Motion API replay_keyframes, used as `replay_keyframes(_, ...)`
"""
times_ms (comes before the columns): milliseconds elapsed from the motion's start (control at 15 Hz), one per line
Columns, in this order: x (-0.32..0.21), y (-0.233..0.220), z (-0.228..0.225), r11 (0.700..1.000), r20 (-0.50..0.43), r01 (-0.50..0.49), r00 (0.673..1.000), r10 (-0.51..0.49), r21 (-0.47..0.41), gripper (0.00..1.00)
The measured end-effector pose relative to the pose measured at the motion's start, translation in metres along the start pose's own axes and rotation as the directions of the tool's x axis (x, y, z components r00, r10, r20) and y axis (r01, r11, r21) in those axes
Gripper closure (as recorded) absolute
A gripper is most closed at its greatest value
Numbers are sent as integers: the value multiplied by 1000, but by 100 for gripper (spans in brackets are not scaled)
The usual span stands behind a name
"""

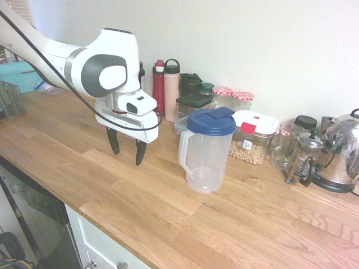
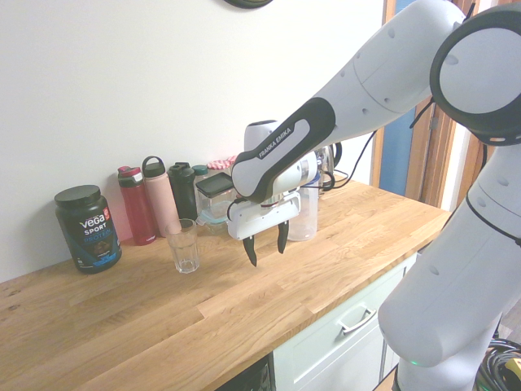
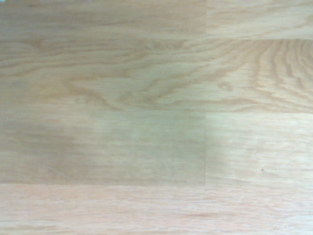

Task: Pour me some water

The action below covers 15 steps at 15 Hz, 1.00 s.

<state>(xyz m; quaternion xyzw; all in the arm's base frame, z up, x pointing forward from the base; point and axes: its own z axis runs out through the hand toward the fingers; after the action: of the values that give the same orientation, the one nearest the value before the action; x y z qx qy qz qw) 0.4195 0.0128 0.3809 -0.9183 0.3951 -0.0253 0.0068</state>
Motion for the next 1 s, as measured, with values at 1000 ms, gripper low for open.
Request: replay_keyframes(1000,42,131,-165,981,-161,-78,981,107,176,0)
